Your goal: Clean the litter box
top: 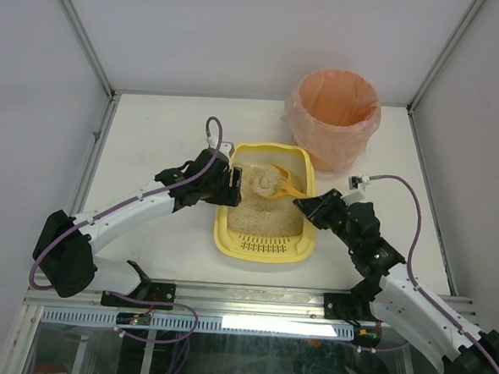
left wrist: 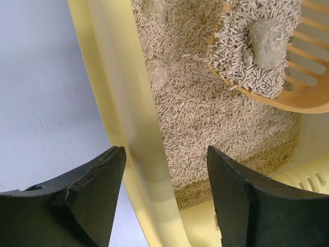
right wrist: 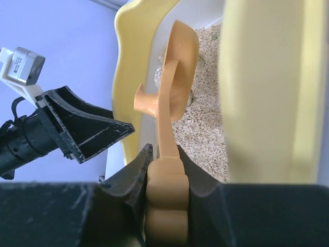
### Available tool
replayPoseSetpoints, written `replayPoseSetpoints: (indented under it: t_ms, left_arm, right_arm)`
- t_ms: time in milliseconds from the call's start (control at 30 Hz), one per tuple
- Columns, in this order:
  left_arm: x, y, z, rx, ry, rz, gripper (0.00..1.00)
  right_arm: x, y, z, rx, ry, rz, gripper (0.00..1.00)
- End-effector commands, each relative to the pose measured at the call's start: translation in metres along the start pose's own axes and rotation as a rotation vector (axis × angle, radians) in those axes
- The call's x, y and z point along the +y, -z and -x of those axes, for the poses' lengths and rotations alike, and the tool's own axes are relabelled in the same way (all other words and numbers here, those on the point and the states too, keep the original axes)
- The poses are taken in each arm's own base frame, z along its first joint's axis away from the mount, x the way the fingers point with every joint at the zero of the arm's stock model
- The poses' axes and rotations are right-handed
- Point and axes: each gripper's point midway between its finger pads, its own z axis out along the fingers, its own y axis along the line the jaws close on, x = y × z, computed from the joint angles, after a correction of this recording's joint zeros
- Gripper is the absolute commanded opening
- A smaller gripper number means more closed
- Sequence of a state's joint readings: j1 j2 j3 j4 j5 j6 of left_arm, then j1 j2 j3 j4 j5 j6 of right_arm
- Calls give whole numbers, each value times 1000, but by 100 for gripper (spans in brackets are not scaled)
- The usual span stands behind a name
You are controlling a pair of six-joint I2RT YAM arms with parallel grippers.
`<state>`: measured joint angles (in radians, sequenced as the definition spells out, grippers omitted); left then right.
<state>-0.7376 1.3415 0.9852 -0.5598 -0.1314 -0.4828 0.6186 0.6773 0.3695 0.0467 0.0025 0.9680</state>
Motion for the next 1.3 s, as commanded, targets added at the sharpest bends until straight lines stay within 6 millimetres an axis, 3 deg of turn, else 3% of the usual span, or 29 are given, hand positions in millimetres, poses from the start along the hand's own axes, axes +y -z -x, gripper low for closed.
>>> replayPoseSetpoints:
  t_ms: [0, 133, 267, 367, 433, 500, 600, 733, 833, 933, 967, 1067, 1133, 1167, 1267]
  left_arm:
    - [-19, 21, 52, -155, 43, -79, 67]
    - [-3, 33, 70, -208, 55, -70, 68]
    - [23, 47, 94, -268, 52, -21, 70]
    - [35, 55, 111, -309, 38, 17, 70]
    - [37, 57, 121, -331, 31, 35, 70]
    - [37, 60, 133, -359, 25, 44, 70]
    - [34, 63, 148, -400, 13, 44, 72]
    - [34, 65, 166, -451, 2, 56, 74]
    - [33, 63, 174, -479, -7, 59, 75]
    - [31, 61, 178, -489, 4, 48, 76]
    - [29, 61, 178, -489, 13, 37, 76]
    - [23, 74, 179, -523, 71, -3, 87]
    - [17, 84, 181, -557, 116, -49, 96]
    - [14, 91, 183, -576, 142, -71, 99]
    - [5, 111, 193, -628, 204, -124, 99]
  right_arm:
    - [17, 11, 20, -67, -58, 117, 0]
    - [26, 16, 17, -16, -93, 207, 0]
    - [15, 23, 31, -67, -145, 197, 0]
    - [33, 22, 17, 43, -173, 301, 0]
    - [28, 21, 19, 31, -191, 293, 0]
    - [18, 22, 26, -20, -233, 268, 0]
    - [37, 23, 17, 69, -220, 360, 0]
    - [16, 24, 31, -16, -255, 275, 0]
    - [38, 27, 19, 84, -220, 378, 0]
    - [12, 26, 31, -6, -267, 277, 0]
    - [14, 27, 32, -11, -272, 289, 0]
    - [29, 28, 22, 69, -232, 351, 0]
    - [6, 26, 31, 3, -260, 245, 0]
    - [7, 28, 38, -38, -257, 251, 0]
    - [26, 28, 25, 65, -224, 329, 0]
